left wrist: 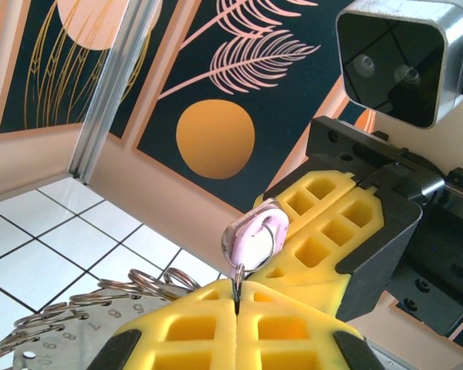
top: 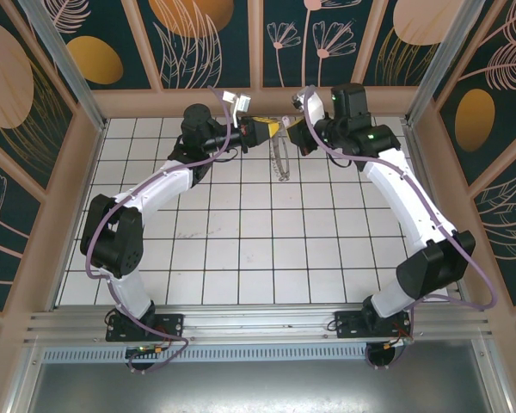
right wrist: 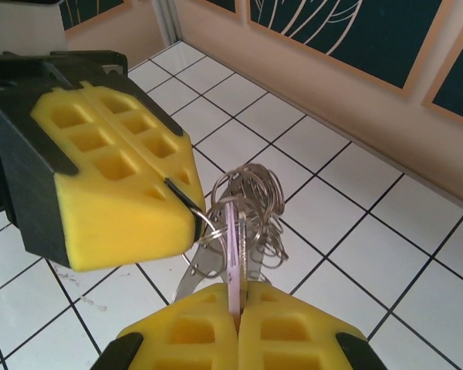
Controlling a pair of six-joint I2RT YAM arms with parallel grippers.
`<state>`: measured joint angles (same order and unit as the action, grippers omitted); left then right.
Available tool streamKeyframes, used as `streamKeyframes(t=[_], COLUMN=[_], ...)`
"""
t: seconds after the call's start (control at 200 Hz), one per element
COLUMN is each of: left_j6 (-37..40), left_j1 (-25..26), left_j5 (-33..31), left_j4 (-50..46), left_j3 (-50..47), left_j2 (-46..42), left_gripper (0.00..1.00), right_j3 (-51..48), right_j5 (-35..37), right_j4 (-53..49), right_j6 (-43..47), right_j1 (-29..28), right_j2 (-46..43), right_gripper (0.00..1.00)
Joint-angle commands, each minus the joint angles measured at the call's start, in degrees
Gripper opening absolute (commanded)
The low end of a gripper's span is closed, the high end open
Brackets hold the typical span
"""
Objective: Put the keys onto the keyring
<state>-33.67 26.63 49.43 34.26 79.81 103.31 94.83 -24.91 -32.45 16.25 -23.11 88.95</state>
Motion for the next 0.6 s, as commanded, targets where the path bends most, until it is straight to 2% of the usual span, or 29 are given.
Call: streamKeyframes(t=[0.0, 0.14, 0.32, 0.561, 0.596], left_j6=[-0.34, -0.26, 0.64, -1.14, -1.55], left_j1=[-0.18, -0.18, -0.35, -1.73, -2.16], left_j5=[0.85, 0.45, -3.62, -9.31, -10.02], left_j4=[1.60, 1.34, -0.69, 1.79, 2.38], left_j3=[-0.13, -0.19, -0.81, -5.90, -6.97], left_j2=[-0.73, -0.84, -1.41, -4.24, -4.76], left_gripper=[0.00, 0.00, 0.00, 0.37, 0.39], right_j3=[2.70, 2.48, 4.74, 6.99, 7.37], right_j5=[0.77, 2.36, 4.07, 4.60, 4.67], right_j4=[-0.66, -1.12, -2.72, -4.47, -4.73], right_j6=[1.52, 1.60, 1.42, 0.91, 0.87], right_j1=[-0.44, -0.44, -0.47, -0.05, 0.04], right_j2=[0.61, 0.27, 1.38, 4.04, 4.55], right_gripper=[0.00, 0.00, 0.00, 0.00, 0.00])
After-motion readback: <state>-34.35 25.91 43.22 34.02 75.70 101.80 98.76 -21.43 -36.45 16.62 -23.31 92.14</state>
